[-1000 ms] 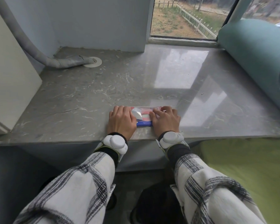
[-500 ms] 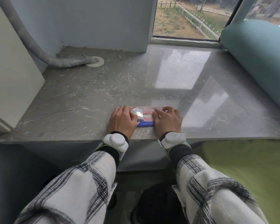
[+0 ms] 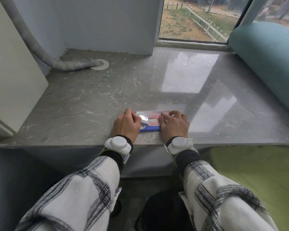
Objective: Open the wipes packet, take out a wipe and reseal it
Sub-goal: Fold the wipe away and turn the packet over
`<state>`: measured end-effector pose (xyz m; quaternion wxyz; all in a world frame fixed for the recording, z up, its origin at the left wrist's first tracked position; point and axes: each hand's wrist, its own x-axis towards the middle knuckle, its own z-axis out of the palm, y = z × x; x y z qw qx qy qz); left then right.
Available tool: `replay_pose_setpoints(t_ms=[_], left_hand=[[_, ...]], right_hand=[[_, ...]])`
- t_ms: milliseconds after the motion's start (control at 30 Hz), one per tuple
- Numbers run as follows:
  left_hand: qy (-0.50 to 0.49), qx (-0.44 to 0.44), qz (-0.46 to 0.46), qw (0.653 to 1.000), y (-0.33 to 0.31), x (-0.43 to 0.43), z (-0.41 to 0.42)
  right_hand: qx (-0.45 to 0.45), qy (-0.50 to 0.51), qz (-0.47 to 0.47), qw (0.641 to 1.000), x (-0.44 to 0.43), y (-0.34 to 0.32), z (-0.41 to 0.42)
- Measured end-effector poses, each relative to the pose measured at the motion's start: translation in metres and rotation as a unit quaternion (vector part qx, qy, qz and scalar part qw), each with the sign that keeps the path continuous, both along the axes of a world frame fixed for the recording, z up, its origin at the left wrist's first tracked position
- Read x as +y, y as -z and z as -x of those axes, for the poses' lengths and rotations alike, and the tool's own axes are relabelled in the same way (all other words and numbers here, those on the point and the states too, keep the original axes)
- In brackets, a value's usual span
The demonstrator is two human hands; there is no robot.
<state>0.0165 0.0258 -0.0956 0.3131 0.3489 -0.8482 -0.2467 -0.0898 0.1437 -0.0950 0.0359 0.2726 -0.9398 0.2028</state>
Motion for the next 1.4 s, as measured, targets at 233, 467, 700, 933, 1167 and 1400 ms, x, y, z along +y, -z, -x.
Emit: replay_pose_setpoints(t_ms=[233,467,700,933,1167,1400], left_hand=[[0.001,0.006,-0.014,1.0,-0.003,0.0,-0.001],[0.035,-0.01,0.08,0.996,-0.006,0.005,-0.005],[0.08,-0.007,0.134,0.988,-0.003,0.008,-0.005],[0.098,-0.017,0.136,0.986,-0.006,0.01,-0.004],[0.103,-0.014,0.124,0.987,-0.006,0.01,-0.006],[0.097,-0.009,0.106,0.99,-0.007,0.011,-0.008]], right_hand=[[0.01,-0.004,-0.003,1.0,0.0,0.003,0.001],[0.048,-0.016,0.089,0.995,0.003,0.004,-0.003],[0.128,-0.179,0.086,0.972,0.006,0.004,-0.017],[0.151,-0.209,0.079,0.963,0.002,0.007,-0.019],[0.083,-0.145,0.141,0.976,-0.022,0.006,-0.043],[0.109,-0.126,0.156,0.974,-0.022,0.012,-0.039]])
